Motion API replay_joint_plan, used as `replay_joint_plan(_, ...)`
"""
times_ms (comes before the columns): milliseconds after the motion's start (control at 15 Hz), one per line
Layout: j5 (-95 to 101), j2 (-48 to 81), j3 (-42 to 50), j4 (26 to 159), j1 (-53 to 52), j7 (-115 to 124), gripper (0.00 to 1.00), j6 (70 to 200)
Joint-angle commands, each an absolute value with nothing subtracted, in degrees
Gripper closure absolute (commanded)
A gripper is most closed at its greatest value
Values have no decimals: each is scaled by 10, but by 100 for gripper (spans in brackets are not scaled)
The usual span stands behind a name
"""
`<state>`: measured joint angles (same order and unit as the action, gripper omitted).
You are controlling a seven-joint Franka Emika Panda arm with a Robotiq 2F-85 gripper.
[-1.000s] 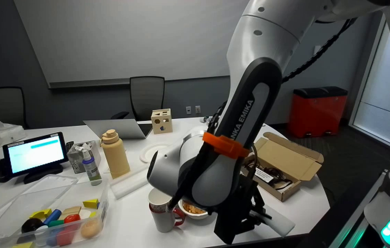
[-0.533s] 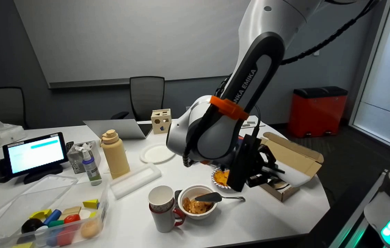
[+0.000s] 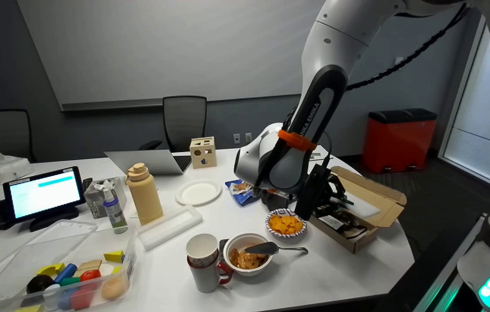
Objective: Put the foam in the brown box.
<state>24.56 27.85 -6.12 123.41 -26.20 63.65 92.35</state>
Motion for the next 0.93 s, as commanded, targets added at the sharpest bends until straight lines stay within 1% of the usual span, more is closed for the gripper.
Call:
replay_joint_plan(0, 267, 326, -54, 1230, -228, 635, 97, 987)
replay_joint_plan(467, 286, 369, -12, 1220, -199, 631, 97, 1040)
replay_joint_plan(867, 286, 392, -6, 1196, -196, 628, 97, 1064)
